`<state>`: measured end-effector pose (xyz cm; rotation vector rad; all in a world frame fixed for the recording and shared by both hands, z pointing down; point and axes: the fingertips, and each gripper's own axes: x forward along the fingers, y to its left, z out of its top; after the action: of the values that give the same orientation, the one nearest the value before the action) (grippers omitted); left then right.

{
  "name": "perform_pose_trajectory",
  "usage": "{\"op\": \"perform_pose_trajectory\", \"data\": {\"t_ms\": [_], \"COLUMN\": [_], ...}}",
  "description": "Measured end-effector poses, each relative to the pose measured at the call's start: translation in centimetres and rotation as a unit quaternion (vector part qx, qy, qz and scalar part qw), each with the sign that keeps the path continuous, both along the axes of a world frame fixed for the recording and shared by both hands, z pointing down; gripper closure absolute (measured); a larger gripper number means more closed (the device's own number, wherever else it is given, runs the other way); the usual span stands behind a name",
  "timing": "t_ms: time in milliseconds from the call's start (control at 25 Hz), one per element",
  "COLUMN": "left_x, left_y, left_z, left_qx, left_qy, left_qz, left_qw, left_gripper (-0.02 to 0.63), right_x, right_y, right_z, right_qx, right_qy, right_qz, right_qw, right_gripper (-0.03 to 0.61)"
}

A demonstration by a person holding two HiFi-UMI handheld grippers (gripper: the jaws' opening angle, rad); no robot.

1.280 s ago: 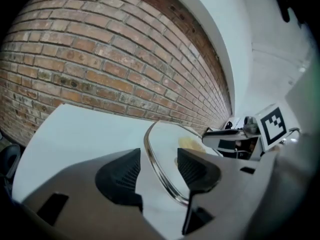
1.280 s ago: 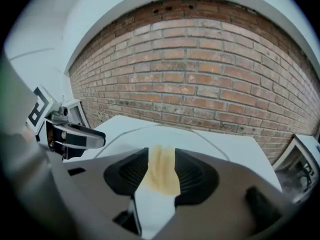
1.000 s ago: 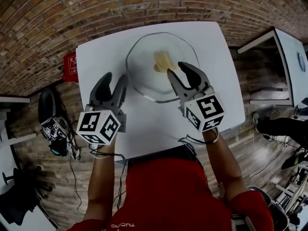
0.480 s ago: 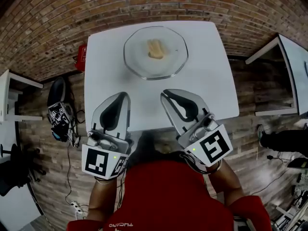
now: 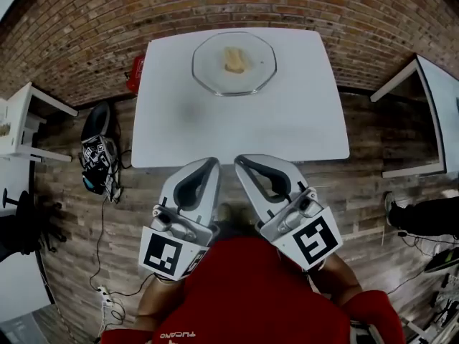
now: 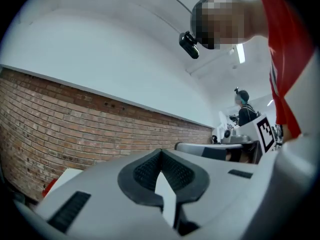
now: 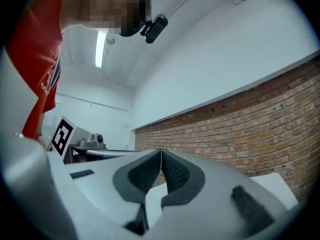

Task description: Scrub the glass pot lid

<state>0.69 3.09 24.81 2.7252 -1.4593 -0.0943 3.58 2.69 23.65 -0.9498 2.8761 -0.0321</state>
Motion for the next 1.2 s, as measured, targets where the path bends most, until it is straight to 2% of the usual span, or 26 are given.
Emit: {"op": "perform_pose_trajectory", "data": {"t_ms": [240,480,880,1200], "left_x": [0.0,-1.0,-2.4,-2.1], "left_y": [0.9,1.8,2.1,2.1], "left_z": [-0.7,-0.8,-0.7,-0.6], "left_qx": [0.013,0.025,0.023,0.026], "left_qy": [0.001,0.010,0.018,0.018], "left_qz": [0.015,0.023,0.024,0.033], "left_qw": [0.9998,0.9994,0.9993,0.9989], "left_gripper": [0.597,0.597,0.597,0.597], "right_x": [-0.5,-1.6,-2.8,-2.5], "right_y": [0.9,1.9,2.3,2.3], "right_z": [-0.9,0.1,-0.1,-0.1], "right_qx": [0.012,0.016,0.019,0.019], "right_qy": [-0.001,0.018,0.027,0.028], "right_qz": [0.014,0.025,0.031,0.037], "right_qw": [1.000,0.999,0.999,0.999], "right_gripper": [0.549,0.549,0.549,0.549]}}
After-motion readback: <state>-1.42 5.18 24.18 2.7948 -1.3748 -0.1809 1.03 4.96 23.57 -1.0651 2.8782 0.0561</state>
